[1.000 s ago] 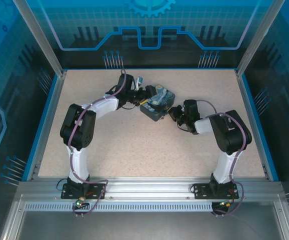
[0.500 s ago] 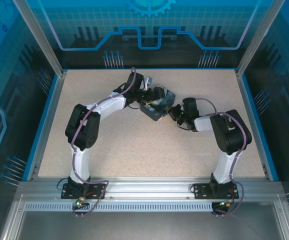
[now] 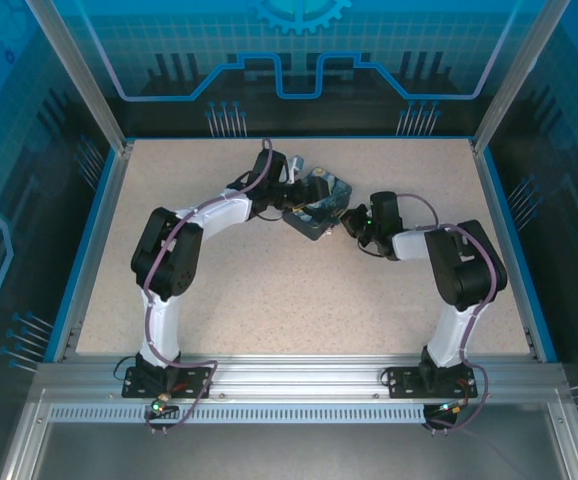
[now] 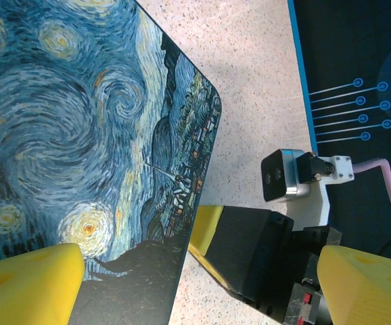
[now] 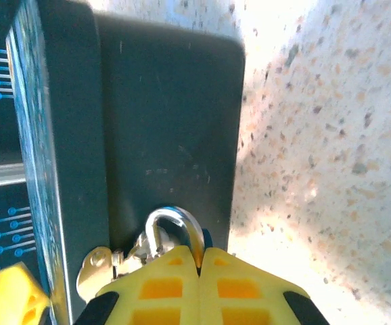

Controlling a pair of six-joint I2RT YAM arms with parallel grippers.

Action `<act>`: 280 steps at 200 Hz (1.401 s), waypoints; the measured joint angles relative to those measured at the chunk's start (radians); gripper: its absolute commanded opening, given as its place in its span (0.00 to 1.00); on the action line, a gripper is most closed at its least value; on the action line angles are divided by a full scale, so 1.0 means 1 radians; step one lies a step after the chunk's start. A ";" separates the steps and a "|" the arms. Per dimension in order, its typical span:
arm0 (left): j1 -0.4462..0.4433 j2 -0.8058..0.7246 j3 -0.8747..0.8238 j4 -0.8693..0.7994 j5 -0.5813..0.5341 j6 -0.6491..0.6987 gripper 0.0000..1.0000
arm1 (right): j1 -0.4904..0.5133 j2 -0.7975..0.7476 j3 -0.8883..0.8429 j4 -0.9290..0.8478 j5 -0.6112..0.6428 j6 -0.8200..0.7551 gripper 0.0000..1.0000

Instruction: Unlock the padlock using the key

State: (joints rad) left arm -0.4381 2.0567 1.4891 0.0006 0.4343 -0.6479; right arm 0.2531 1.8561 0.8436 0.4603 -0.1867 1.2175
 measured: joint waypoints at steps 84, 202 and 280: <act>0.010 -0.008 -0.021 0.032 0.004 -0.006 0.92 | -0.038 -0.010 0.023 -0.102 0.039 -0.082 0.02; 0.117 -0.218 -0.117 -0.010 0.048 0.024 0.99 | -0.130 -0.475 0.048 -0.573 -0.272 -0.634 0.03; 0.206 -0.545 -0.375 0.004 0.056 0.053 0.99 | 0.010 -0.385 -0.077 -0.594 -0.446 -0.637 0.04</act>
State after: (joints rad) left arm -0.2325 1.5116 1.1141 0.0048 0.4900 -0.5945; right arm 0.2634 1.4708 0.7666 -0.1337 -0.6323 0.5800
